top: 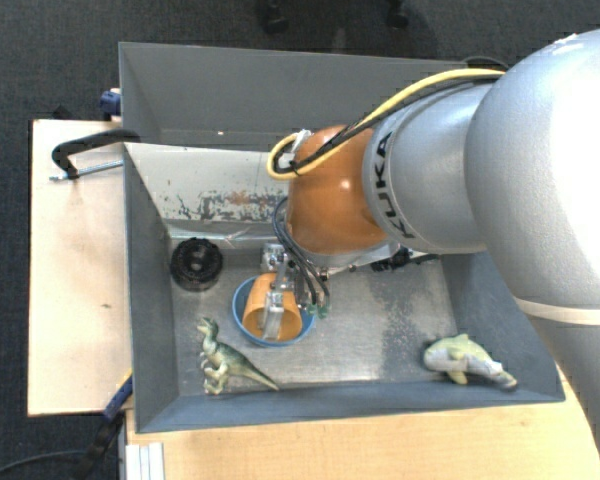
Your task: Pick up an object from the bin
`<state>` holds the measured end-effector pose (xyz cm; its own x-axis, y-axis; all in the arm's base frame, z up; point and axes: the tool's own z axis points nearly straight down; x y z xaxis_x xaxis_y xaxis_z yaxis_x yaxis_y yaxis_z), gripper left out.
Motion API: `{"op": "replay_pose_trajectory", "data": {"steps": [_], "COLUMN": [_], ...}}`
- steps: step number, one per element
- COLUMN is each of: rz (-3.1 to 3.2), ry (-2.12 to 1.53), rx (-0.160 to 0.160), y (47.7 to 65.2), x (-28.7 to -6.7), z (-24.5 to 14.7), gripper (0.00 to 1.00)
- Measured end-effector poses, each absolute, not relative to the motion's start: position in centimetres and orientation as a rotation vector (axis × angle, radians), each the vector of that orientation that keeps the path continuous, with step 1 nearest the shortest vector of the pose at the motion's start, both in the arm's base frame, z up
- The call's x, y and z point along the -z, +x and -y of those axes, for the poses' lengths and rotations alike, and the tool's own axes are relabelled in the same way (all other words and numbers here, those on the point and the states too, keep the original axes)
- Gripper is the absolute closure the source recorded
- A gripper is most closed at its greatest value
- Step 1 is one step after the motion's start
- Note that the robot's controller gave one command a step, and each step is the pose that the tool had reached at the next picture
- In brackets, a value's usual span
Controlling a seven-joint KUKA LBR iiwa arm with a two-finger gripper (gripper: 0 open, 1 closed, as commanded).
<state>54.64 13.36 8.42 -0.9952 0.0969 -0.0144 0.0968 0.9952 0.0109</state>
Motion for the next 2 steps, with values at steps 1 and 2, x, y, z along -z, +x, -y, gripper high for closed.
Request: {"op": "replay_pose_trajectory", "data": {"steps": [1,2], "rz": [-3.110,-3.125], "ry": [0.065,0.136], "rx": [-0.016,-0.008], "y": [54.7,54.4], "x": [-9.3,-22.9], "z": [-13.2,-13.1], "gripper": [1.00,1.00]}}
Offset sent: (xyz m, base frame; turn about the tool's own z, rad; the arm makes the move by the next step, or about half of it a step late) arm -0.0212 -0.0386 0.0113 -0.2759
